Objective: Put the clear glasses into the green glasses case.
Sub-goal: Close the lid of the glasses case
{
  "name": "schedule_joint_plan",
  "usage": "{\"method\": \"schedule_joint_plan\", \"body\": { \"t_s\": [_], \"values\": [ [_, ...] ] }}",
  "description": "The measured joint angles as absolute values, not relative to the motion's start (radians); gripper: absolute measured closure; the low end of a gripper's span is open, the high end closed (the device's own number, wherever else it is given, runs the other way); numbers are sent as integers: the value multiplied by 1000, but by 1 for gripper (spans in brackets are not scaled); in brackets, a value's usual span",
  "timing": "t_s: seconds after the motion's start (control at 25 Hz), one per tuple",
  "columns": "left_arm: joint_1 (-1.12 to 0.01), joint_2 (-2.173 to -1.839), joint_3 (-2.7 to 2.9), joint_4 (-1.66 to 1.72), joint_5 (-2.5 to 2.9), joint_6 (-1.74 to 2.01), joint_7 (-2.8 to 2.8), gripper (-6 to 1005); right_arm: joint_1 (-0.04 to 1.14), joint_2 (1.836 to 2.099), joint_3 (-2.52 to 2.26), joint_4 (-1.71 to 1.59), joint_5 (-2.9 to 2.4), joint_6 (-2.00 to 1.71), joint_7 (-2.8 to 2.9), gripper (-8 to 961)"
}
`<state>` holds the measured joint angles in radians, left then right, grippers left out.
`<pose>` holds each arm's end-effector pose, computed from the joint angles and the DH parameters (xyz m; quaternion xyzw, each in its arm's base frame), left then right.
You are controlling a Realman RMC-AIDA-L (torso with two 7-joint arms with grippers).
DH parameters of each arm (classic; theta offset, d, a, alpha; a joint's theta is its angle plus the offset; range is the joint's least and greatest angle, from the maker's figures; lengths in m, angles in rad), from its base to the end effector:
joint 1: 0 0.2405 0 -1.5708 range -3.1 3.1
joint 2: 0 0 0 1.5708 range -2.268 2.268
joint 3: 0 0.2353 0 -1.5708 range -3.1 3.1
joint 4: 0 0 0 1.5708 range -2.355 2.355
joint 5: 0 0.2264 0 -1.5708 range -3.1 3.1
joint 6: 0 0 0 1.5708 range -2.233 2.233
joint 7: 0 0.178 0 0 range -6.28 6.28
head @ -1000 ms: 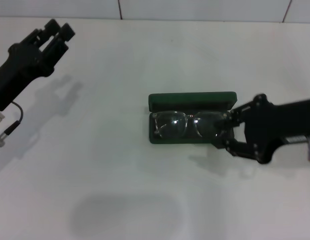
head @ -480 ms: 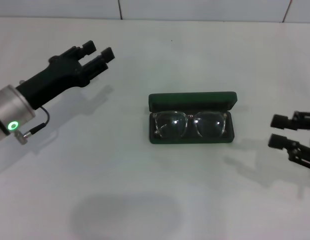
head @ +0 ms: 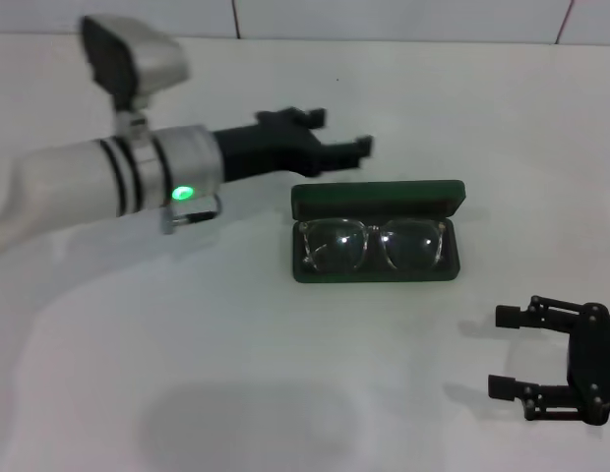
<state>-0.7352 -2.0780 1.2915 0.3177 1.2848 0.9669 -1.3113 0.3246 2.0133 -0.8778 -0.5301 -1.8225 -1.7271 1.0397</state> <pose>-0.1940 0.4111 -0.1026 -0.9050 -0.2795 -0.2474 0.2039 0.2803 0.2600 -0.0253 -0.9461 0.1391 0.2800 0.0848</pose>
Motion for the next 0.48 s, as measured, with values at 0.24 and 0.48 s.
{"method": "schedule_joint_plan", "body": {
  "t_s": [0.24, 0.48],
  "values": [
    [-774, -2095, 1338, 318, 1346, 955, -1364, 113, 328, 2014, -882, -530, -1825, -1719, 1037, 175],
    [-766, -2096, 1369, 318, 1340, 962, -1355, 116, 328, 2014, -882, -529, -1826, -1683, 1038, 88]
  ]
}}
